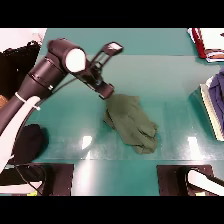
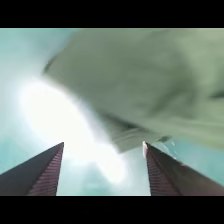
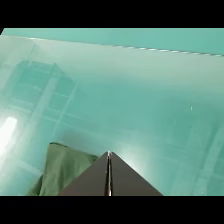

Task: Fold the shirts.

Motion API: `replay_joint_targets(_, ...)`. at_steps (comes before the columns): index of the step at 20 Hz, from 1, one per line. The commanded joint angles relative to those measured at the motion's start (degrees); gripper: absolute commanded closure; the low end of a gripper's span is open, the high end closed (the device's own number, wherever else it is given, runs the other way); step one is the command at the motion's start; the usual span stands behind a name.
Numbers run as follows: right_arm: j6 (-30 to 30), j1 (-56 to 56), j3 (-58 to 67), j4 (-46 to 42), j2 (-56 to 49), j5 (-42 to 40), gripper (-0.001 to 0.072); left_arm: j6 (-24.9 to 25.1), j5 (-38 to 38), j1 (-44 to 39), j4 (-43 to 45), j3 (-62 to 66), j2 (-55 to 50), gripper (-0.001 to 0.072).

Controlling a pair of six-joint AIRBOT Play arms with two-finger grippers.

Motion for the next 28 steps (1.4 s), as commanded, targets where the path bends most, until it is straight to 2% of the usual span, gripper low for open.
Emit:
replay_joint_targets(1,0.0,0.0,0.0,0.0,0.0,0.2,0.0692,-0.7,1.9,8.0,-10.4,-8.5,-0.2,0.0116)
replay_joint_targets(6,0.0,0.0,0.0,0.0,0.0,0.2,0.0691,1.3,16.2,9.6,-22.1,-29.1,-0.3,0.0116)
replay_joint_targets(9,0.0,0.0,0.0,0.0,0.0,0.2,0.0692,2.8,23.4,9.5,-27.9,-34.6,-0.6,0.0116)
replay_joint_targets(11,0.0,0.0,0.0,0.0,0.0,0.2,0.0691,6.2,24.9,9.5,-32.2,-35.1,-1.1,0.0117)
replay_joint_targets(15,0.0,0.1,0.0,0.0,0.0,1.4,0.0691,6.6,24.8,9.5,-34.2,-35.2,-2.9,0.0123)
replay_joint_targets(17,0.0,0.0,0.0,-0.1,0.0,1.9,0.0691,6.9,25.1,9.4,-36.1,-35.2,-3.1,0.0432)
replay_joint_targets(18,0.0,0.0,0.0,-0.2,0.0,2.1,0.0691,6.9,25.4,9.4,-36.9,-35.2,-3.1,0.0527)
replay_joint_targets(19,0.0,0.0,0.0,-0.5,0.0,2.6,0.0692,7.1,25.3,9.4,-36.9,-35.1,-3.0,0.0685)
replay_joint_targets(22,0.0,0.2,-0.6,-7.2,0.1,6.7,0.0691,7.2,22.2,10.5,-34.4,-32.6,-1.8,0.0685)
replay_joint_targets(24,0.1,0.2,-6.2,-10.2,1.6,9.4,0.0692,7.1,20.5,11.4,-28.8,-29.4,0.6,0.0685)
replay_joint_targets(28,0.0,0.2,-31.4,-9.7,8.5,5.4,0.0683,6.6,18.6,12.1,-20.7,-24.9,5.2,0.0684)
